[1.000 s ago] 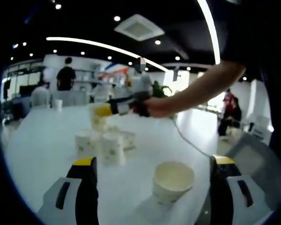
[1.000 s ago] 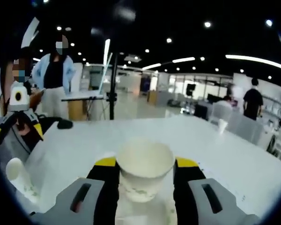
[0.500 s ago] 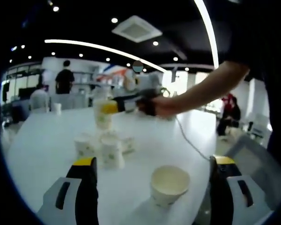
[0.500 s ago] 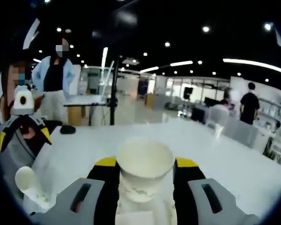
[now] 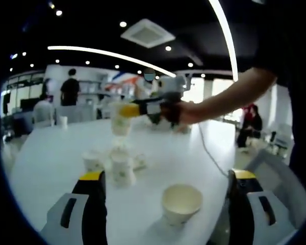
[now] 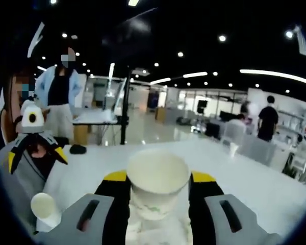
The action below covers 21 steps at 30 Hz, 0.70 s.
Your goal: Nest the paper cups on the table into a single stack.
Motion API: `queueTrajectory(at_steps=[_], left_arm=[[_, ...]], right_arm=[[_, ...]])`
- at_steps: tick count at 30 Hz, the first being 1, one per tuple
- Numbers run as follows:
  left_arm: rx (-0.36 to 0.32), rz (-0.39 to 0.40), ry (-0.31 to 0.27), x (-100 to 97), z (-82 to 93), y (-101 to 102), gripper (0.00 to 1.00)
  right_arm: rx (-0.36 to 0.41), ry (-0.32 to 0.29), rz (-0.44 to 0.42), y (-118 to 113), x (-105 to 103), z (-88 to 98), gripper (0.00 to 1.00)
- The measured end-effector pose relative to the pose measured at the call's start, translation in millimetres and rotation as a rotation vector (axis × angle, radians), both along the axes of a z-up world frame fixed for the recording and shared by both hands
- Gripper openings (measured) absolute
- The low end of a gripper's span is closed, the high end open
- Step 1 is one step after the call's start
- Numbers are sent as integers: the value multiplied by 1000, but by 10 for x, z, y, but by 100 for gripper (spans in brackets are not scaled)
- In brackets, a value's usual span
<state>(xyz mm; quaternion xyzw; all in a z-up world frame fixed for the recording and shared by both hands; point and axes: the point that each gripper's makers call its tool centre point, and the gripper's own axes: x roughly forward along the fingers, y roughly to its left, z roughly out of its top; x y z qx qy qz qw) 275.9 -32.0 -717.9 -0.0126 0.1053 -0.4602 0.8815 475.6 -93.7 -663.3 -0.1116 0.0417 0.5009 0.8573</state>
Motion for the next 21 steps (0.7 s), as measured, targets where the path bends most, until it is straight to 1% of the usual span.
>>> queueTrajectory(at_steps=[5,11,15,21], left_arm=[[0,1,-5,-30,28,-6,99],[-4,3,-9,-68,42,4,99],[-3,5,-11,-87,52,16,99],[4,1,-25,-138,69,17,99]], right_arm=[[9,-4,7,-17,-139,77,42],[15,-16,29,-8,-383,178,42],[18,-19,46,7,-524,213,42],[16,-10,65,16,-716,218,42]])
